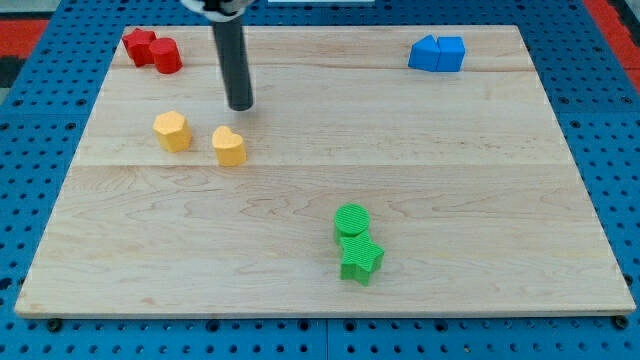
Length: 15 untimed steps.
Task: Move hexagon below the heart
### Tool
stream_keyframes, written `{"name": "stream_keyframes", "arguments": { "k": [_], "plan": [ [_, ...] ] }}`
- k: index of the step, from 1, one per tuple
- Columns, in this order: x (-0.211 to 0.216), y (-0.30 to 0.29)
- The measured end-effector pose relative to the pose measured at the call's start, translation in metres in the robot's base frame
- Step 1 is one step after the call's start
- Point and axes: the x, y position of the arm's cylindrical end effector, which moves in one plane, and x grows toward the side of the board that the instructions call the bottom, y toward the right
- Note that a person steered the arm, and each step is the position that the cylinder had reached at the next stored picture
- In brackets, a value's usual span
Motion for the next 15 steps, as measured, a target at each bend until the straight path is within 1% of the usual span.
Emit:
{"name": "stream_keyframes", "arguments": {
  "k": [2, 3, 4, 5, 6, 7, 8, 9, 10, 11, 12, 13, 15],
  "plan": [
    [-0.012, -0.006],
    [0.002, -0.030],
    [0.024, -0.062],
    [0.031, -0.071],
    [0.048, -0.071],
    [0.076, -0.078],
    [0.087, -0.082],
    [0.090, -0.099],
    [0.125, -0.096],
    [0.137, -0.102],
    [0.140, -0.149],
    [0.159, -0.126],
    [0.172, -0.014]
  ]
}}
